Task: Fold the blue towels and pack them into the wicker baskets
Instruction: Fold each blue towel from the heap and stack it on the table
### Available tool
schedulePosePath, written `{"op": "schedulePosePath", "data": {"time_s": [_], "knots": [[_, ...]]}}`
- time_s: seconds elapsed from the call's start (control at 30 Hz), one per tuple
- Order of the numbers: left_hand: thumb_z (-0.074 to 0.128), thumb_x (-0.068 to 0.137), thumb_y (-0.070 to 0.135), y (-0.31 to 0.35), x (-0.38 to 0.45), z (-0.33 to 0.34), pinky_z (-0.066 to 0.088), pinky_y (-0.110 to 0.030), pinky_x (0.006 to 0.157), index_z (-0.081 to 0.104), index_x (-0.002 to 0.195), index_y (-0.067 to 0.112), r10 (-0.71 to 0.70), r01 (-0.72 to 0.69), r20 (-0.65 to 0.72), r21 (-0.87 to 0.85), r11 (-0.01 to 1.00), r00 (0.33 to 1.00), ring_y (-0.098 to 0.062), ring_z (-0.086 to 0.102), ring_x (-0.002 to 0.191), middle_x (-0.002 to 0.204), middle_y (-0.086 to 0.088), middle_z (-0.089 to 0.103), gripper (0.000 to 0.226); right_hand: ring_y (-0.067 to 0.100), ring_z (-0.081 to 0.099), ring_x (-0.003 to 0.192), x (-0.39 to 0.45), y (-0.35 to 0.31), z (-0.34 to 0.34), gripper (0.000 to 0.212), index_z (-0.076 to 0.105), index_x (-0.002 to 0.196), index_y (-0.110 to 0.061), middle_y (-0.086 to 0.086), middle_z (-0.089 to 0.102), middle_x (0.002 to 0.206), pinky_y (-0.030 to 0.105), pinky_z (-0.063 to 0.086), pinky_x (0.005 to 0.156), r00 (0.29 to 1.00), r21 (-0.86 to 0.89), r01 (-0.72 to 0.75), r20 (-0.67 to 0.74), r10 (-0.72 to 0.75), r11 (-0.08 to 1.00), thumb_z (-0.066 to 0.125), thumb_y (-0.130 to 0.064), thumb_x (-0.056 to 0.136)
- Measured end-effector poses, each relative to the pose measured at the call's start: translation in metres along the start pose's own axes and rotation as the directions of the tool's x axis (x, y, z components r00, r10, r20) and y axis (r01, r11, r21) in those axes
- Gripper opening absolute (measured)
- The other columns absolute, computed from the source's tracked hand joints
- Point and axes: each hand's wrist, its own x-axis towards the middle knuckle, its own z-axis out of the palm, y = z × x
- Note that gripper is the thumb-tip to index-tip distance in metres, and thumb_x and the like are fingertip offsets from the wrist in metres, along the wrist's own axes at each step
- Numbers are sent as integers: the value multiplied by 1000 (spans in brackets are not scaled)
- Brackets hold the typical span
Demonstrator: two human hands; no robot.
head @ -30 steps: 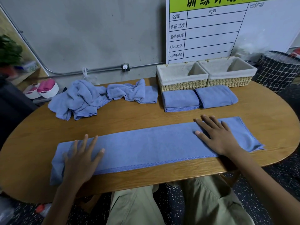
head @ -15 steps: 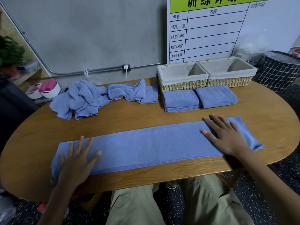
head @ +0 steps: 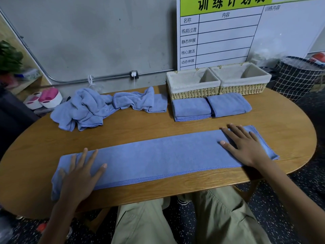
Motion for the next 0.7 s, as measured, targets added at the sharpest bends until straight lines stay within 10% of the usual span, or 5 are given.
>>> {"op": "schedulePosePath", "data": {"time_s": [0.27, 0.43, 0.53, 0.7], "knots": [[-26, 64, 84, -21, 9, 6, 18, -69, 111, 13, 159, 41, 67, -76, 60, 171, 982, 996, -35, -5, 153, 169, 5, -8, 111, 14, 0, 154, -6, 21, -6, 85, 11, 156, -46, -13, 3, 167, 42, 6, 122, 1000, -1, 5, -10, -5, 1000, 3, -84, 80], [28, 97, 66, 5, -1, -3, 28, -65, 112, 37, 154, 27, 57, -59, -112, -17, 998, 992, -36, 22, 149, 166, -8, 19, 71, 21, 18, 152, -2, 29, -7, 75, 33, 153, -37, -10, 20, 164, 48, 20, 119, 998, 38, 38, -43, -36, 999, 20, -77, 91], [40, 94, 49, 54, -4, -2, 51, -53, 92, 70, 120, 15, 263, -331, -364, -141, 933, 894, -33, 59, 117, 136, -7, 54, 52, 34, 48, 131, 5, 42, -15, 59, 58, 138, -22, 7, 48, 148, 53, 44, 102, 979, 134, 44, -203, -16, 990, 41, -58, 95], [56, 95, 36, 214, -21, 0, 50, -40, 79, 72, 97, 26, 642, -747, -386, -277, 605, 663, -11, 57, 90, 99, 13, 56, 19, 39, 58, 104, 27, 75, -34, 43, 68, 122, -15, 13, 60, 121, 48, 50, 83, 968, 116, -62, -235, 88, 991, 58, -44, 93]]}}
